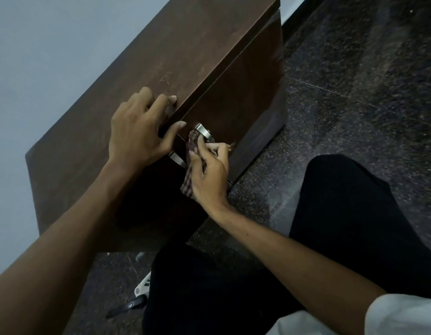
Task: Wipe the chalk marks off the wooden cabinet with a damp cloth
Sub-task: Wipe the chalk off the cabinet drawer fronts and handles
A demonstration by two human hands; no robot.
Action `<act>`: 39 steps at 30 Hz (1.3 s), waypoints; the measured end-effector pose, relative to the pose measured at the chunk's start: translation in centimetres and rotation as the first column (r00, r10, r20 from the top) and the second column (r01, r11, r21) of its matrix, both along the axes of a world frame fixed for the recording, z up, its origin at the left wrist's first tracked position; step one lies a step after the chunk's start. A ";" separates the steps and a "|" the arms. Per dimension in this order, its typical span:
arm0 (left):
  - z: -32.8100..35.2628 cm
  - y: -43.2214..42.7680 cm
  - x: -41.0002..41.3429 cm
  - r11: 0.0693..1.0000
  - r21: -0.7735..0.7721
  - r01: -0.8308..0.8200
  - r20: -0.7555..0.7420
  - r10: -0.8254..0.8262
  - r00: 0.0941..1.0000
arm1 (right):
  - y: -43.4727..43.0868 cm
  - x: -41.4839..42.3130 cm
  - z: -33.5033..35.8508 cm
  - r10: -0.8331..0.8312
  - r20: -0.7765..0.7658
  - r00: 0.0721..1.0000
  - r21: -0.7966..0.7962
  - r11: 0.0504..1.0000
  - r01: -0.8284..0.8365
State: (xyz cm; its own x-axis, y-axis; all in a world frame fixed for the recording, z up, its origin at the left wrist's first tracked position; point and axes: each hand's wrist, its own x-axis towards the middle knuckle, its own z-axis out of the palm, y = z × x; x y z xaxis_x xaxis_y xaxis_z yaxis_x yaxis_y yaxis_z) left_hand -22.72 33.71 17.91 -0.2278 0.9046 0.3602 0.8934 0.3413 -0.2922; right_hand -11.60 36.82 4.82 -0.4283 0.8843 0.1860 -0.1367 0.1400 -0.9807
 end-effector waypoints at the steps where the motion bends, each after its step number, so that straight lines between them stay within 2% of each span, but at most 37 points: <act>1: 0.0 0.0 0.0 1.000 0.000 0.001 0.000 -0.001 1.000 | 0.1 0.1 -0.6 0.002 0.009 1.000 0.037 0.999 -0.002; 5: 0.0 -0.1 0.0 1.000 0.002 0.000 -0.001 0.000 1.000 | -0.1 0.7 -3.6 0.051 0.069 0.996 0.058 0.997 -0.055; 8: 0.1 -0.1 0.1 1.000 0.000 0.000 -0.005 0.000 1.000 | -0.1 1.3 -5.3 0.099 0.122 0.988 -0.039 0.995 -0.095; 11: 0.1 -0.1 0.0 1.000 -0.008 -0.001 -0.009 0.001 1.000 | 1.2 1.2 -6.4 0.041 0.170 0.985 -0.188 0.982 -0.008; 13: 0.0 -0.1 -0.1 1.000 -0.014 -0.005 -0.014 0.005 1.000 | 2.9 0.7 -6.2 -0.015 0.149 0.989 -0.236 0.971 0.050; 17: 0.0 0.0 -0.1 1.000 -0.021 0.000 -0.014 0.000 1.000 | 6.9 -0.2 -3.8 -0.166 0.055 0.985 -0.202 0.964 0.174; 20: 0.1 0.0 -0.3 1.000 -0.019 0.008 -0.014 -0.008 1.000 | 7.4 -0.5 -2.0 -0.187 -0.023 0.982 -0.085 0.979 0.184; 23: 0.0 0.0 -0.3 1.000 -0.017 0.003 -0.015 -0.004 1.000 | 5.5 -0.5 -2.9 -0.156 -0.022 0.987 0.015 0.988 0.157; 29: 0.0 -0.1 -0.1 1.000 -0.001 0.013 -0.012 -0.013 1.000 | 3.5 0.8 -8.0 -0.052 0.193 0.980 -0.171 0.982 0.086; 34: 0.0 0.0 -0.1 1.000 -0.002 0.016 -0.014 -0.016 1.000 | 0.2 0.3 -7.2 -0.011 0.171 0.985 -0.260 0.964 0.056; 39: -0.2 -0.1 -0.1 1.000 0.004 0.011 -0.029 -0.011 1.000 | -7.9 0.2 -5.9 0.148 0.091 0.985 -0.197 0.972 -0.128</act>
State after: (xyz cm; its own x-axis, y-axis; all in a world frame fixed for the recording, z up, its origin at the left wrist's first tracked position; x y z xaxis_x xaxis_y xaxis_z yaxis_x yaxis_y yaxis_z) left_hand -22.84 33.65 17.73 -0.2069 0.9057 0.3700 0.8882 0.3324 -0.3171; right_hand -11.36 28.92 -1.04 -0.5567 0.8302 -0.0312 -0.0373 -0.0625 -0.9973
